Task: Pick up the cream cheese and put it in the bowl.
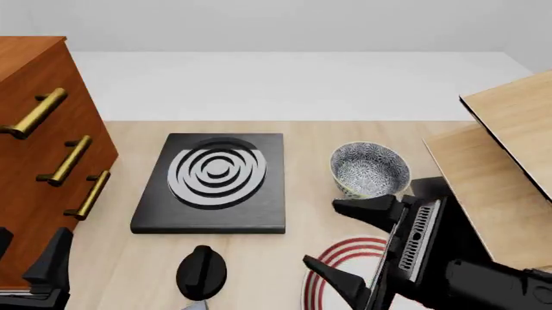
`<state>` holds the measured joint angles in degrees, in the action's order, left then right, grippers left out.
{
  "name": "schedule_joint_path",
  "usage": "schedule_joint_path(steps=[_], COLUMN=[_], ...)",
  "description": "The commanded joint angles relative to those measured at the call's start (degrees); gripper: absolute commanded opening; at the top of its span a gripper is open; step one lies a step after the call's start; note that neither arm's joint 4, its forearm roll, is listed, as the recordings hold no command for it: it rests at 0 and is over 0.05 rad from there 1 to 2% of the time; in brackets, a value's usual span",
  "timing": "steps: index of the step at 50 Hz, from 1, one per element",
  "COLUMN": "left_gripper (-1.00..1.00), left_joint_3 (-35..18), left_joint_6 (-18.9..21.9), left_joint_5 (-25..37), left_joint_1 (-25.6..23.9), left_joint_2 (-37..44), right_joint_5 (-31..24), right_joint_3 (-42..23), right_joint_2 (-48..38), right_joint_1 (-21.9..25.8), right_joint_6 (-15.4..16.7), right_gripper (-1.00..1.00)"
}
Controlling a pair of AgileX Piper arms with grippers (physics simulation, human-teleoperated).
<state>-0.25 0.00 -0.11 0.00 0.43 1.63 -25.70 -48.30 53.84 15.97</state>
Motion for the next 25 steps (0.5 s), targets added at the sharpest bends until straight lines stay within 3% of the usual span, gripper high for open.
schedule_joint_path(steps=[1, 3, 4, 25], left_gripper=[1.00, 1.00, 1.00, 1.00], left_joint_3=[0.00, 0.00, 0.00, 0.00], left_joint_6=[0.00, 0.00, 0.00, 0.00], left_joint_5=[0.00, 0.00, 0.00, 0.00], left_joint_1=[0.00, 0.00, 0.00, 0.00], left_joint_2=[0.00, 0.00, 0.00, 0.00], right_joint_5=[2.41, 2.63, 3.67, 8.96], right_joint_3=[-2.06, -2.14, -3.51, -7.01], right_joint_2=[-10.17, -10.62, -15.44, -29.31], right_joint_1=[6.53, 6.78, 9.72, 15.85], right_joint_6=[0.03, -0.10, -0.50, -2.55], right_gripper=[1.00, 1.00, 1.00, 1.00])
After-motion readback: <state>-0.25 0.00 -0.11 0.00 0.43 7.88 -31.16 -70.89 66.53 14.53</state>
